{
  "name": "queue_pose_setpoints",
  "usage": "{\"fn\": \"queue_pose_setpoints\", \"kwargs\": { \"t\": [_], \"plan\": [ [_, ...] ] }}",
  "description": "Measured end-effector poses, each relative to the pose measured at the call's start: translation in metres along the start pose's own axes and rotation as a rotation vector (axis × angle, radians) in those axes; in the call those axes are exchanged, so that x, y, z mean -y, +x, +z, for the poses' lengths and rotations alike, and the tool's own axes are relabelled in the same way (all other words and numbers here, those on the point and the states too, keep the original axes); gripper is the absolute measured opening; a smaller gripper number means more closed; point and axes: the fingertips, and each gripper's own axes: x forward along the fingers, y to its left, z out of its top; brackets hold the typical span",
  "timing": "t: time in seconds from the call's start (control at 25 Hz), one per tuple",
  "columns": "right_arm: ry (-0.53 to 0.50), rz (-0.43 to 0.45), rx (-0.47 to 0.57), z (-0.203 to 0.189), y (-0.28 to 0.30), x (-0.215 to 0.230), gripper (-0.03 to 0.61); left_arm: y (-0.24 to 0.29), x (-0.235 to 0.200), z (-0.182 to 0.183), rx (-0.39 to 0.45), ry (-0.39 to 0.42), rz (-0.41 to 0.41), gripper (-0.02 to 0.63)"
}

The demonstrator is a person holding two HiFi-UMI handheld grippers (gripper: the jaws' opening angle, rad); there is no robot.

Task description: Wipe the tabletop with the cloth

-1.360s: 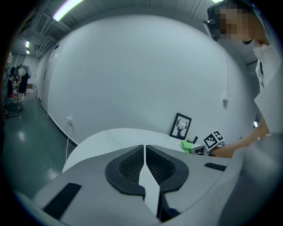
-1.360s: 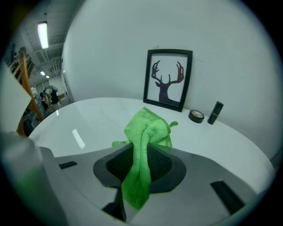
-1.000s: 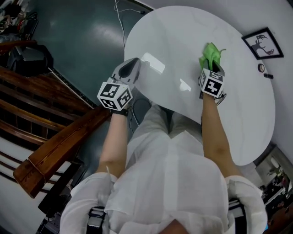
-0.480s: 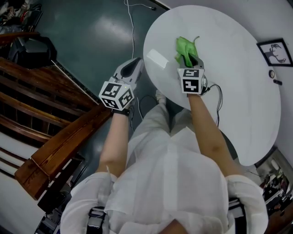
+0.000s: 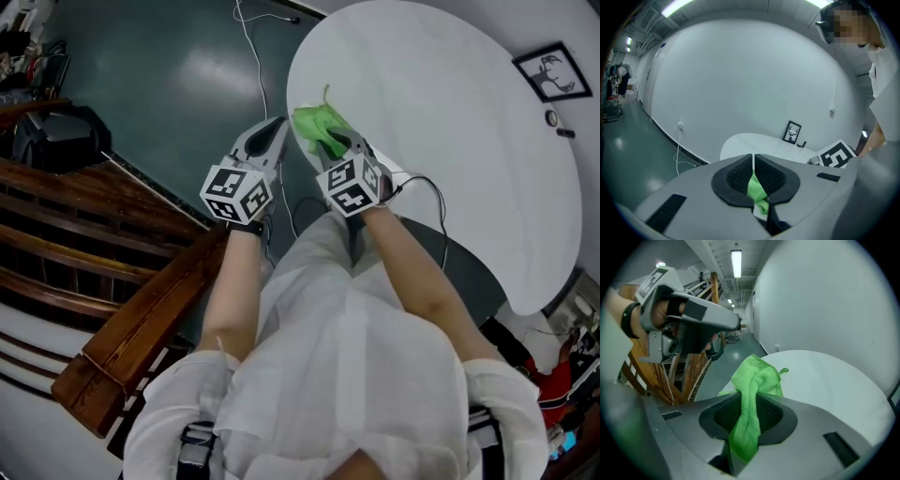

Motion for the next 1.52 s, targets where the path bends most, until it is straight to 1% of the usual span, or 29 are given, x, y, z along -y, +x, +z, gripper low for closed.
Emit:
{"fn": "queue_pose_setpoints", "kwargs": {
  "t": [0.12, 0.2, 0.32, 0.44, 0.56, 0.76, 1.0, 1.16, 1.32, 1.4, 1.52],
  "plan": [
    [-0.053, 0.07, 0.003, -0.011, -0.01, -0.011, 0.083, 0.015, 0.012, 0.002, -0.009, 0.011, -0.033, 0.026],
    [-0.074, 0.099, 0.007, -0.019, -0.017, -0.011, 0.083, 0.027, 0.022, 0.006, -0.015, 0.019, -0.053, 0.026],
    [-0.048, 0.088, 0.009, -0.034, -0.031, 0.001, 0.083, 0.044, 0.041, 0.007, -0.03, 0.037, -0.086, 0.026],
    [0.04, 0.02, 0.011, -0.053, -0.046, 0.03, 0.083, 0.061, 0.064, 0.005, -0.046, 0.051, -0.113, 0.026],
    [0.144, -0.073, 0.006, -0.08, -0.067, 0.076, 0.083, 0.081, 0.091, -0.001, -0.065, 0.058, -0.136, 0.026],
    [0.364, -0.241, -0.006, -0.144, -0.118, 0.145, 0.083, 0.102, 0.138, -0.019, -0.102, 0.076, -0.178, 0.026],
    [0.529, -0.408, -0.019, -0.218, -0.191, 0.192, 0.083, 0.116, 0.186, -0.03, -0.119, 0.093, -0.223, 0.026],
    [0.616, -0.5, -0.025, -0.274, -0.243, 0.21, 0.083, 0.124, 0.214, -0.037, -0.126, 0.101, -0.241, 0.026],
    [0.681, -0.57, -0.039, -0.326, -0.289, 0.211, 0.083, 0.125, 0.231, -0.046, -0.129, 0.099, -0.241, 0.026],
    [0.71, -0.598, -0.042, -0.346, -0.308, 0.208, 0.083, 0.123, 0.235, -0.051, -0.132, 0.097, -0.234, 0.026],
    [0.754, -0.632, -0.04, -0.363, -0.325, 0.202, 0.083, 0.119, 0.238, -0.055, -0.132, 0.093, -0.216, 0.026]
  ]
}}
